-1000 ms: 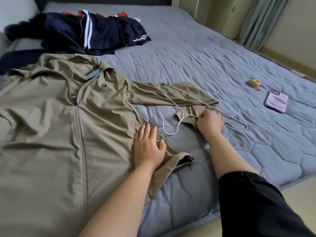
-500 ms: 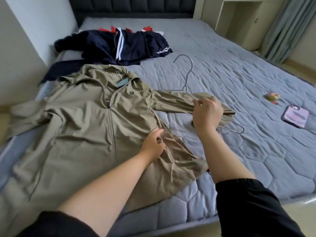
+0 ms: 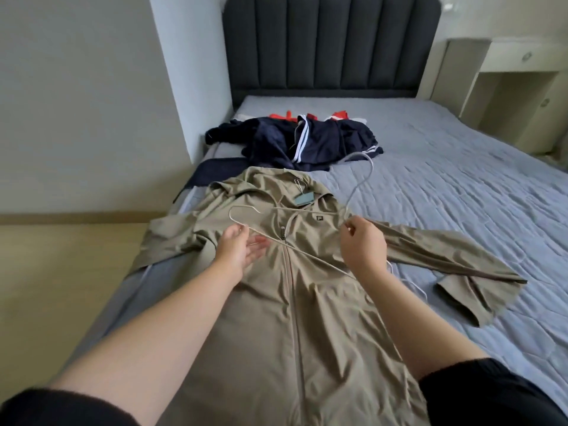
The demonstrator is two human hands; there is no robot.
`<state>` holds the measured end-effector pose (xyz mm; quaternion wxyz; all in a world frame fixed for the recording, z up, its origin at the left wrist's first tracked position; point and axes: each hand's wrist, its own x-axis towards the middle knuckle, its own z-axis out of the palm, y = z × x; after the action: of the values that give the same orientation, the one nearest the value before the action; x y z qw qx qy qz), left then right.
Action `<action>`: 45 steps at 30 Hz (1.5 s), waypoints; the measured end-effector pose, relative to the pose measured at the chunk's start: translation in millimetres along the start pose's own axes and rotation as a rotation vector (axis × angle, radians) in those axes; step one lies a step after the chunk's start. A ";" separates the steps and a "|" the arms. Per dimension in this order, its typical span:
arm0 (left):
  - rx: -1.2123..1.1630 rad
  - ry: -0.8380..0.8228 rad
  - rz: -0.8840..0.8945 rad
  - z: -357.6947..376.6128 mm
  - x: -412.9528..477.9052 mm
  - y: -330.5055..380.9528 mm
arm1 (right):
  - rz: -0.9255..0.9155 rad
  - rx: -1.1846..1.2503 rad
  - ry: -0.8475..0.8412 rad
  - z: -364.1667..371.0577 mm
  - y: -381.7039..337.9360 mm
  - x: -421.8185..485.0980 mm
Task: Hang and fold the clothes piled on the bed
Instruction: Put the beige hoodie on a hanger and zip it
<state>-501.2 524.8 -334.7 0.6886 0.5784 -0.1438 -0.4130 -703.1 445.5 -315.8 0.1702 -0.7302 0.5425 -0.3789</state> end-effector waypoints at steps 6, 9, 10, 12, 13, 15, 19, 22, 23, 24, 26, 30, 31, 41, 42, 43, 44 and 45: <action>0.275 -0.059 0.025 -7.1 52.5 -12.2 | 0.088 -0.141 -0.068 50.7 1.4 54.4; 0.653 -0.090 0.110 -9.1 80.0 -27.4 | 0.196 -0.294 -0.283 75.8 30.0 79.6; 0.823 -0.096 0.159 -11.3 89.0 -33.4 | 0.260 -0.325 -0.342 84.5 43.0 82.0; 1.018 -0.068 0.218 -14.6 105.8 -40.6 | 0.364 -0.373 -0.403 103.3 72.1 72.5; 1.029 -0.047 0.238 -15.1 114.0 -40.7 | 0.365 -0.408 -0.371 112.4 85.1 63.4; 1.007 0.024 0.300 -14.2 133.0 -35.1 | 0.283 -0.508 -0.235 129.2 102.9 48.5; 1.133 0.061 0.300 -3.0 168.3 -15.7 | 0.199 -0.595 -0.156 144.8 113.4 49.2; 1.422 -0.067 0.213 14.9 188.3 -8.9 | 0.191 -0.636 -0.151 148.1 117.5 50.4; 1.527 -0.098 0.217 21.1 194.6 -8.7 | 0.191 -0.642 -0.148 149.0 117.7 50.7; 1.621 -0.123 0.237 27.0 201.9 -9.1 | 0.188 -0.643 -0.146 150.0 117.6 51.0; 1.719 -0.143 0.264 36.9 216.0 -9.5 | 0.178 -0.644 -0.133 151.8 118.7 52.8; 1.718 -0.119 0.264 39.8 231.8 -7.9 | 0.159 -0.664 -0.133 152.9 124.3 53.5; 1.746 -0.122 0.283 41.1 233.1 -6.9 | 0.156 -0.669 -0.138 153.1 125.5 53.4; 1.443 0.381 0.263 6.6 195.9 34.8 | 0.147 -0.515 -0.173 145.6 121.1 52.5; 1.400 0.384 0.250 -0.7 185.3 37.6 | 0.159 -0.491 -0.206 140.8 117.1 52.0; 1.340 0.371 0.253 -6.9 174.4 38.8 | 0.164 -0.463 -0.237 134.9 112.1 50.3; 1.264 0.353 0.262 -11.5 162.6 39.7 | 0.156 -0.426 -0.264 128.4 106.9 47.7; 1.179 0.335 0.261 -13.8 151.4 39.7 | 0.132 -0.381 -0.284 121.4 101.4 45.2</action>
<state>-382.3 422.5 -344.7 0.3117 0.8956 -0.3071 -0.0805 -675.1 348.2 -445.5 0.1283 -0.7582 0.6211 -0.1512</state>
